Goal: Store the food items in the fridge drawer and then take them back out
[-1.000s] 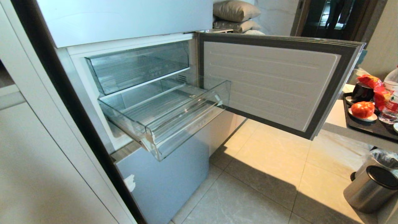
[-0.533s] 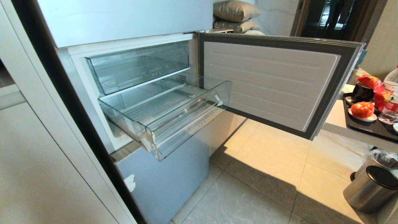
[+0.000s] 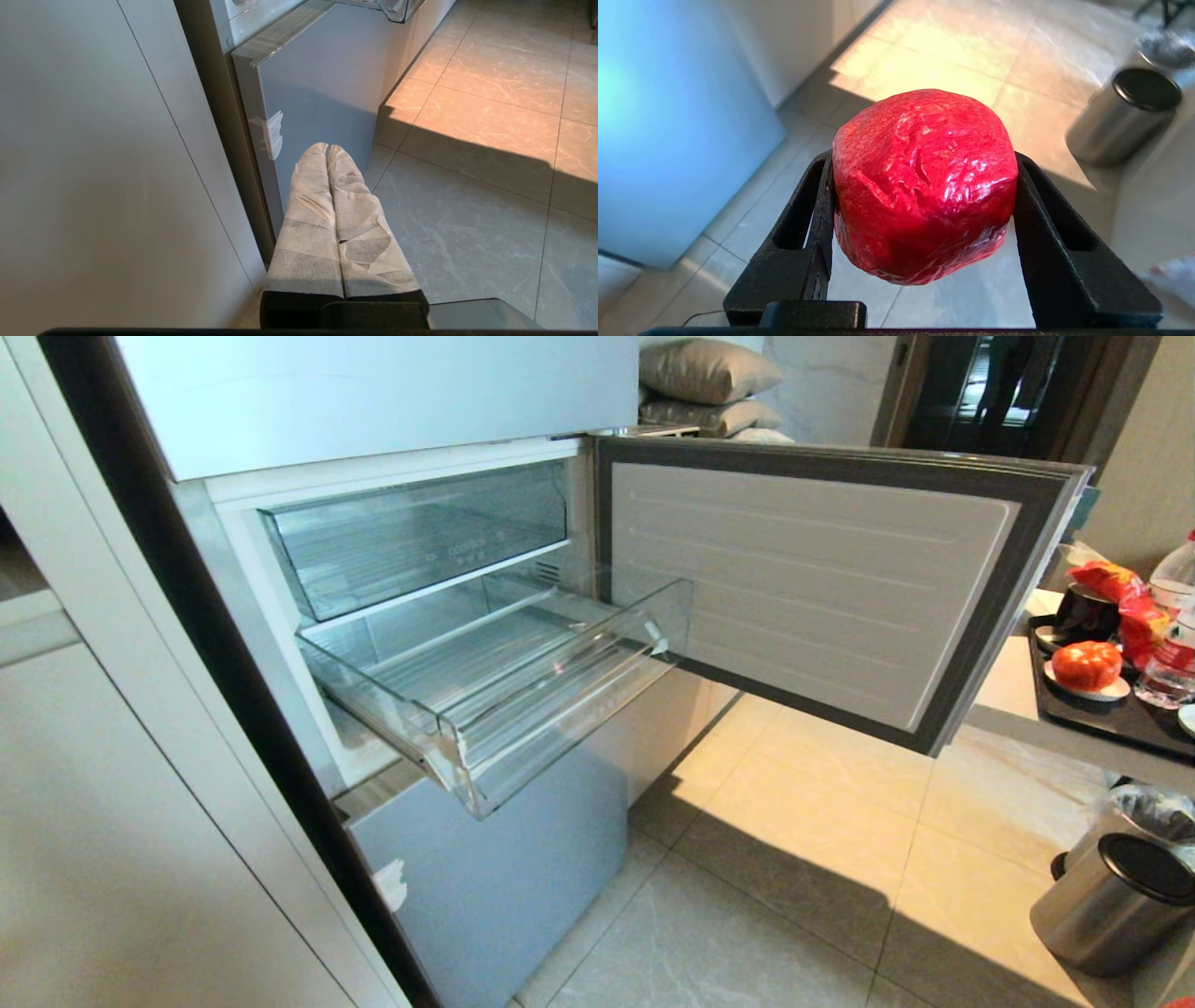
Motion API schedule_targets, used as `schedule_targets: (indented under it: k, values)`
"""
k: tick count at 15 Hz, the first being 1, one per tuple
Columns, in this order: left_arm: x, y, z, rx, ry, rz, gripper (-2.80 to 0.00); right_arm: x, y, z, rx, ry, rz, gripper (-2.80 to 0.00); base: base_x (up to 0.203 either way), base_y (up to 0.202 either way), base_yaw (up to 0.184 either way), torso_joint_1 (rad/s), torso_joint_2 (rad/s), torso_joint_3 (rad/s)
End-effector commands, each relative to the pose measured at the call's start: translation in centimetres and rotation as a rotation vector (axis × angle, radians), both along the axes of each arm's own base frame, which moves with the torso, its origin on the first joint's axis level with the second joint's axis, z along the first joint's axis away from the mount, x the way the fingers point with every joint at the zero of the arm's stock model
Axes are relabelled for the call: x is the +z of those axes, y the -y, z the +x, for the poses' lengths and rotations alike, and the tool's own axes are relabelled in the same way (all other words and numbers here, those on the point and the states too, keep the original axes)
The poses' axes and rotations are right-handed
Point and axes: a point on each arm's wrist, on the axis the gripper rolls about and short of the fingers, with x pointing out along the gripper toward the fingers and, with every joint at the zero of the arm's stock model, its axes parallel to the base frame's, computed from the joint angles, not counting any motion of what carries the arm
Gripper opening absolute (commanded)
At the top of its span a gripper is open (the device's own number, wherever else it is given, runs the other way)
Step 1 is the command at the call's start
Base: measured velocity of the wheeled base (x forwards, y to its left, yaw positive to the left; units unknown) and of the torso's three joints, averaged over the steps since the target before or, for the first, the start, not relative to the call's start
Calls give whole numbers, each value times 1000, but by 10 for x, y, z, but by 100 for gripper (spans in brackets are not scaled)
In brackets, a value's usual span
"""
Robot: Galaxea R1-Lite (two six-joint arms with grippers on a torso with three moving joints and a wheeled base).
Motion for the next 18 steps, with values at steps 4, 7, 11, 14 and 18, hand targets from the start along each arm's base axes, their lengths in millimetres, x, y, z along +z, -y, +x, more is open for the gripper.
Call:
schedule_targets:
  k: [4,7,11,14,18]
  values:
    - [0,0,0,0,0,-5,-280,-6,0,-5,105,3,-48,-280,0,0,0,0,0,0]
    - [0,0,0,0,0,-5,-280,-12,1,-11,180,-6,-64,-280,0,0,0,0,0,0]
    - [0,0,0,0,0,-5,-280,-16,1,-25,152,167,-81,-280,0,0,0,0,0,0]
    - [0,-1,0,25,0,-11,-280,-17,1,-28,129,212,-51,-280,0,0,0,0,0,0]
    - [0,-1,0,28,0,-12,-280,-17,1,-28,120,213,-36,-280,0,0,0,0,0,0]
